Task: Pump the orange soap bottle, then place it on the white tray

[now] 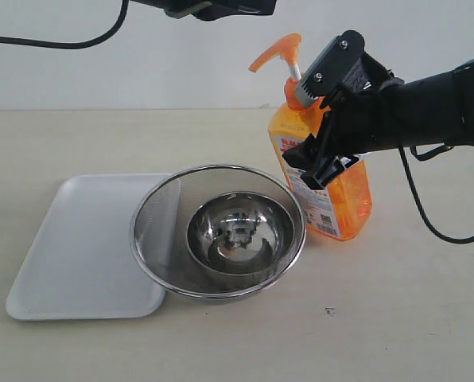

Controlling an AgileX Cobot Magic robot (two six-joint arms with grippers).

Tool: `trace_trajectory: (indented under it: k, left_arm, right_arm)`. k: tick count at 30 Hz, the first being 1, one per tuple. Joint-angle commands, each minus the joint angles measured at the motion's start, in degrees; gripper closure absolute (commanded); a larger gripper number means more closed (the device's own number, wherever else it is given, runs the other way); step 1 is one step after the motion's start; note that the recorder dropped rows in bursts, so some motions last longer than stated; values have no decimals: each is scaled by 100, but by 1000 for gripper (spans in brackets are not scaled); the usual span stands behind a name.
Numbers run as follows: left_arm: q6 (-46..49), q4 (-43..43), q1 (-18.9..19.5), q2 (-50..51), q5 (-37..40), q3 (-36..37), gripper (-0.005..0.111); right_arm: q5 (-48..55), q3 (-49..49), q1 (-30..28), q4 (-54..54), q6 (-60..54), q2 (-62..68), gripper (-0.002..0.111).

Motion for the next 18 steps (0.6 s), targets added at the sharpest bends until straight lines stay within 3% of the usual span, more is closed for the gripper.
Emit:
trace_trajectory:
  k: [1, 18]
  left_arm:
    - [-44, 5, -115, 12, -117, -40, 102]
    - [-126, 30, -128, 295, -542, -40, 102]
  right_arm:
    - [113, -25, -4, 35, 10, -98, 108]
    - [124, -25, -4, 10, 22, -98, 108]
